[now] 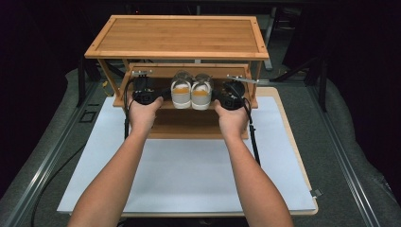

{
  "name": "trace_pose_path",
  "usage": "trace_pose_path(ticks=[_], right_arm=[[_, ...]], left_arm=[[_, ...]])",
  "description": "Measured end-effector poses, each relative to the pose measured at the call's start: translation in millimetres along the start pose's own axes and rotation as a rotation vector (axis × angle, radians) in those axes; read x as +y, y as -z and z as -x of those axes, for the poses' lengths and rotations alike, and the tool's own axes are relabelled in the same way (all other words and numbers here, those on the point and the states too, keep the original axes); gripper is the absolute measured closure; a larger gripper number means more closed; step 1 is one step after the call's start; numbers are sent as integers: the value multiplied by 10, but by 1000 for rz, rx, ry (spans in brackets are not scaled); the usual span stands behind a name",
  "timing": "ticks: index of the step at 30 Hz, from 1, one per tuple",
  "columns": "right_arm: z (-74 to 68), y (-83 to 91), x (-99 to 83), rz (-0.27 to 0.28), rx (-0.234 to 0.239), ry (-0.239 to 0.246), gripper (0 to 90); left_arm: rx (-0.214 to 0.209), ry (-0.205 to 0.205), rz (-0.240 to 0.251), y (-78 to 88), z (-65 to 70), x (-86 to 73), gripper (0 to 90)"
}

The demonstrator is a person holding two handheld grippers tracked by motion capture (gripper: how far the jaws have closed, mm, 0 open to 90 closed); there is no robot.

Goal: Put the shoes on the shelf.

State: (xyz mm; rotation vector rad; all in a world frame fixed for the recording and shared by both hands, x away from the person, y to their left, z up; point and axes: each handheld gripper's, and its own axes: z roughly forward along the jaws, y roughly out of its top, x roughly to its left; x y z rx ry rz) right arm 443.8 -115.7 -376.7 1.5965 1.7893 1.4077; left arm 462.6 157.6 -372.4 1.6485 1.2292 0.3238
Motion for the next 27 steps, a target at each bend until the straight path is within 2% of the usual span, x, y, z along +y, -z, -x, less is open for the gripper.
trace_pose_path(ticks=[2, 3, 6, 15, 20, 21, 23, 27], right_arm=[[-4, 0, 1, -1, -10, 2, 900], [0, 1, 3, -3, 10, 4, 900], [-5, -10, 2, 9, 6, 4, 900], [-21, -57, 46, -3, -33, 21, 900], [0, -116, 84, 7, -40, 24, 900], [9, -135, 109, -7, -46, 35, 900], [21, -164, 127, -5, -42, 34, 900], [40, -223, 162, -5, -53, 21, 900]], left_arm=[[-1, 5, 0, -1, -2, 0, 900], [2, 11, 3, -7, -3, 2, 900], [3, 14, 8, -17, -6, 3, 900], [9, 39, 20, -93, -36, 39, 900], [7, 35, 11, -137, -63, 74, 900], [7, 23, -2, -157, -80, 97, 900], [-5, 45, 10, -198, -93, 120, 900], [4, 77, 15, -237, -116, 138, 900]])
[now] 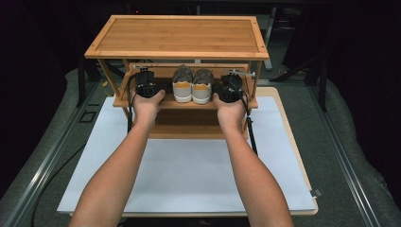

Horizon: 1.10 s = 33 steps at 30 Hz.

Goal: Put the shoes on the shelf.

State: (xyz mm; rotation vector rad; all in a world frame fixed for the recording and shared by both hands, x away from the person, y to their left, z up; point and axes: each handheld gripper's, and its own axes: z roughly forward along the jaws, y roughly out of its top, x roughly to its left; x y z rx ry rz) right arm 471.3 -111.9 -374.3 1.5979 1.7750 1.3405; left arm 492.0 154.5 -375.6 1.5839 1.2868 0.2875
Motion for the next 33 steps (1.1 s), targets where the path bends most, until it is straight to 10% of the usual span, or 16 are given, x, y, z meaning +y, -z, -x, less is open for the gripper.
trace_pose_path(ticks=[33], right_arm=[[-35, -35, 83, -12, -32, 47, 900]], left_arm=[[13, -36, -17, -50, -27, 42, 898]])
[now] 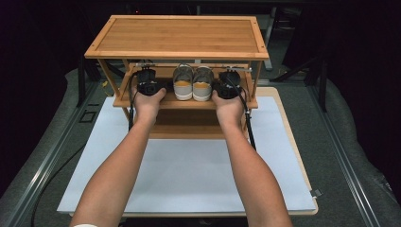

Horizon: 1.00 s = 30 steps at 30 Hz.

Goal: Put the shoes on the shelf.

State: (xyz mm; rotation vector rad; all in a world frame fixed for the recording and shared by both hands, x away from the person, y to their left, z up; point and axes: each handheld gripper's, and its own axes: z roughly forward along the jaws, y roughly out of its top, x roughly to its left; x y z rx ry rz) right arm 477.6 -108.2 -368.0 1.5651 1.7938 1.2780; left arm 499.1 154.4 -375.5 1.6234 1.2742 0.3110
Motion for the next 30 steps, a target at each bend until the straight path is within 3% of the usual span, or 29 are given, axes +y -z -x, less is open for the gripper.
trace_pose_path(ticks=[2, 3, 4, 8, 15, 16, 20, 24, 27, 30], right_arm=[[-9, 30, 4, 2, 10, 1, 900], [-39, 48, 0, 18, -19, 3, 900], [-45, 53, -7, 32, -10, 9, 900], [-41, 97, -26, 13, -6, 16, 900], [-93, 143, -49, 30, -22, 38, 900], [-102, 168, -47, 29, -20, 36, 900], [-103, 216, -46, 26, -2, 48, 900], [-95, 254, -67, 35, -15, 47, 900], [-64, 310, -90, 25, 19, 44, 900], [-72, 373, -119, 34, 2, 57, 900]], left_arm=[[6, 8, -1, 17, -3, -11, 898], [-3, 2, 9, 26, -23, -27, 897], [-3, 2, 9, 26, -23, -27, 897], [-20, 6, 16, 78, -5, -53, 897], [-38, -2, 11, 141, -4, -72, 897], [-40, -24, -3, 172, -23, -73, 897], [-43, -22, 15, 236, -27, -93, 897], [-56, -17, 26, 301, -22, -105, 897], [-62, -31, 36, 371, 15, -108, 897], [-77, -69, 25, 442, 31, -109, 896]])
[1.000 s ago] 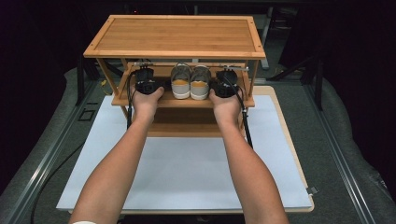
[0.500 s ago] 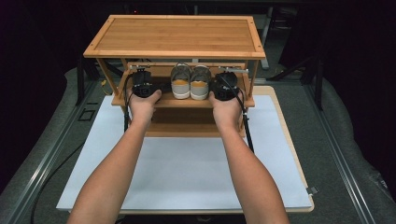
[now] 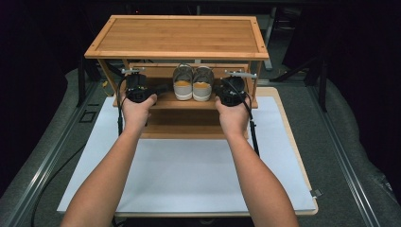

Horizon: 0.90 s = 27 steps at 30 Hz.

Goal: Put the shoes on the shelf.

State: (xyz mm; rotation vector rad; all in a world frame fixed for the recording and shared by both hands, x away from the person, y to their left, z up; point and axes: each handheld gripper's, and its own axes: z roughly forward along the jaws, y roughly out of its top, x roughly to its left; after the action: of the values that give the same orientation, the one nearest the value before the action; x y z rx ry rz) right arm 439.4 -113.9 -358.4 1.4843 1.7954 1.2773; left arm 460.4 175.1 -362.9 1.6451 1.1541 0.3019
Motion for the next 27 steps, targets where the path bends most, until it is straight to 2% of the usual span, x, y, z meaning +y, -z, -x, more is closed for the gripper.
trace_pose_path(ticks=[2, 4, 6, 7, 10, 14, 16, 18, 19, 20, 23, 27], right_arm=[[6, 26, -13, -1, 16, 8, 900], [1, 77, -43, -2, 6, 19, 900], [7, 138, -69, 1, 28, 32, 900], [6, 173, -86, 4, 15, 40, 900], [15, 297, -145, 13, 57, 54, 900], [-4, 415, -186, 19, 70, 85, 900], [-15, 530, -243, 24, 102, 84, 900], [-17, 593, -288, 21, 119, 95, 900], [-28, 618, -311, 23, 112, 103, 900], [-28, 618, -311, 23, 112, 103, 900], [-62, 746, -405, 26, 154, 122, 900], [-80, 812, -514, 15, 164, 136, 900]], left_arm=[[2, -13, -6, 45, -8, -8, 896], [-9, 0, 1, 93, -23, -30, 896], [-15, -2, 1, 144, -32, -59, 896], [-17, -3, -1, 161, -32, -69, 896], [-23, -34, -1, 275, -5, -130, 896], [-35, -59, 9, 409, 12, -202, 896], [-49, -84, 9, 520, 27, -271, 896], [-53, -90, 13, 561, 33, -301, 896], [-66, -99, 16, 639, 41, -359, 895], [-66, -99, 16, 639, 41, -359, 896], [-85, -122, 16, 789, 73, -479, 895], [-92, -133, 9, 878, 83, -584, 894]])
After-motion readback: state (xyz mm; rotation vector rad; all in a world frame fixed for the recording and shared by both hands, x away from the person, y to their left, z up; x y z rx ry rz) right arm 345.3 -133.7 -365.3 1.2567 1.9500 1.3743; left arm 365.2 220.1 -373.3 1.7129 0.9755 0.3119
